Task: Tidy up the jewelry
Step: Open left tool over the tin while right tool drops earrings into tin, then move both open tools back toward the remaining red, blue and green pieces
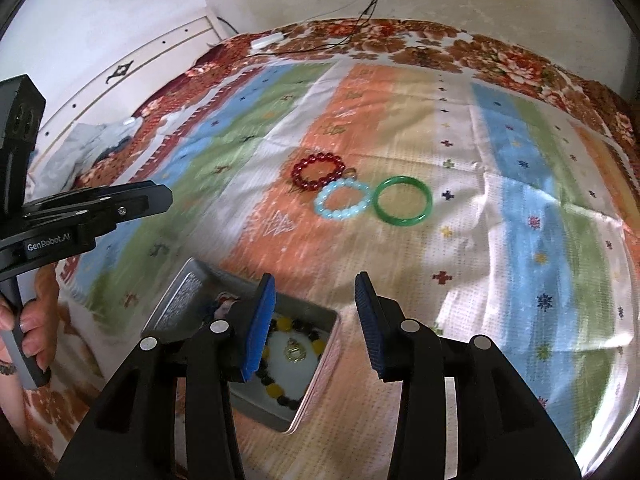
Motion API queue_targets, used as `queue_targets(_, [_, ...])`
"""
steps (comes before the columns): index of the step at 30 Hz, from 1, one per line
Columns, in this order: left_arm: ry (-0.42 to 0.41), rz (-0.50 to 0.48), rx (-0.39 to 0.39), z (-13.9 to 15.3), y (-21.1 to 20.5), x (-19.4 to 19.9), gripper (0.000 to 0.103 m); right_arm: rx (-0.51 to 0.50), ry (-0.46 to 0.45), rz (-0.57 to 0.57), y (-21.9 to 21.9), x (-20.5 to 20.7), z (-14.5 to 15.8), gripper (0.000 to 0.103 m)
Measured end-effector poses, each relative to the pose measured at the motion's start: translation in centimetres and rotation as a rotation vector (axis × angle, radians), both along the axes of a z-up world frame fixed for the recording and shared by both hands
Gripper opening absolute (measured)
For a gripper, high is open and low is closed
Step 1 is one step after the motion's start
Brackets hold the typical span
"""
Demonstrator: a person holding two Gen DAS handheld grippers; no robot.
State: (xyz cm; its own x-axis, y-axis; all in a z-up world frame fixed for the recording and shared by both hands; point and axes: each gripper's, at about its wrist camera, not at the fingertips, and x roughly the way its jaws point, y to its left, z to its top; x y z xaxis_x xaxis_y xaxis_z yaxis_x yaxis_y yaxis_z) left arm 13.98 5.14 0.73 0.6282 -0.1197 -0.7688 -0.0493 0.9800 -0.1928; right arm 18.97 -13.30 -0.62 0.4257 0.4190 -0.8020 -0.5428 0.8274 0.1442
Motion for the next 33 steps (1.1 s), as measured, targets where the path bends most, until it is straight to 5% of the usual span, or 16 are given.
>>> queue_targets(33, [0.083,0.045,0.126,-2.8,1.0,8.9,0.055,-0.035,-0.009,-0.2,-1.8,8.7,-1.3,0.055])
